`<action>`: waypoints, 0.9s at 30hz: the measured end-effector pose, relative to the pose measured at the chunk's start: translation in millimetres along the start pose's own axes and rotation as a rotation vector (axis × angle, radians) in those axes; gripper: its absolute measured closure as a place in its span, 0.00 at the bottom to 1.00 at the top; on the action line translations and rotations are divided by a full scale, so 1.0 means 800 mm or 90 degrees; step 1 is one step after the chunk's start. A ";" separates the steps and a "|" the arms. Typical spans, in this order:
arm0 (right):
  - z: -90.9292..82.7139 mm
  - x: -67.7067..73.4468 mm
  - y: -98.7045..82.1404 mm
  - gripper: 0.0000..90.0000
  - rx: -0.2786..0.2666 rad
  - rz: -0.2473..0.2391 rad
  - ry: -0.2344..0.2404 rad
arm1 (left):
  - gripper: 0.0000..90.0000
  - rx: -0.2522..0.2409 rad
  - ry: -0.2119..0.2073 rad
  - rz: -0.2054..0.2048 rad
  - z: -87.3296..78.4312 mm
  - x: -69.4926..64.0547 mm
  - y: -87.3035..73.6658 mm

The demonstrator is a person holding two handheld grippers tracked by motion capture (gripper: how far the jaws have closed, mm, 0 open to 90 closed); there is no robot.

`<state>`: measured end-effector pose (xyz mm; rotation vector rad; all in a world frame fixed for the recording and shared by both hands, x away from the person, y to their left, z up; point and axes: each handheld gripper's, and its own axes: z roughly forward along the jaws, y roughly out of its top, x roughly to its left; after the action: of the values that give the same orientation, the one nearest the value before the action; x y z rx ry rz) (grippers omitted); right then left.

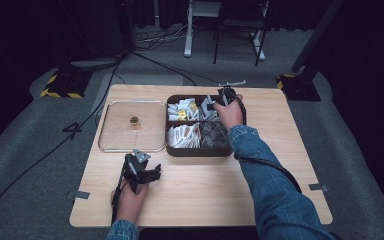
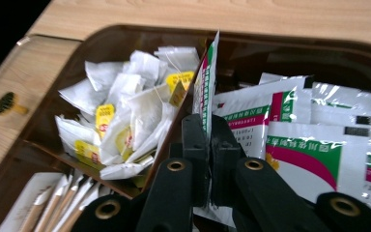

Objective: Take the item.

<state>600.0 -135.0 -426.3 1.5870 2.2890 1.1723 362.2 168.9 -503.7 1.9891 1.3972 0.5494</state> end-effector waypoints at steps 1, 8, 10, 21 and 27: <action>-0.003 0.000 0.001 0.98 -0.003 0.003 0.002 | 0.28 0.000 0.000 -0.001 0.000 0.000 0.000; -0.027 -0.004 0.007 0.98 -0.026 0.004 0.026 | 0.29 -0.003 0.014 -0.011 -0.001 -0.004 -0.001; -0.035 -0.005 0.008 0.98 -0.032 0.005 0.033 | 0.31 -0.004 0.011 -0.012 -0.001 -0.005 -0.002; -0.082 -0.012 0.012 0.98 -0.065 -0.010 0.060 | 0.31 -0.003 0.012 -0.011 -0.002 -0.004 -0.001; -0.110 -0.016 0.012 0.98 -0.087 -0.014 0.079 | 0.29 -0.001 0.009 -0.016 -0.001 -0.003 -0.001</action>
<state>569.3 -190.4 -363.4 1.4772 2.2366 1.4253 360.0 167.3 -503.7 1.9676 1.4273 0.5547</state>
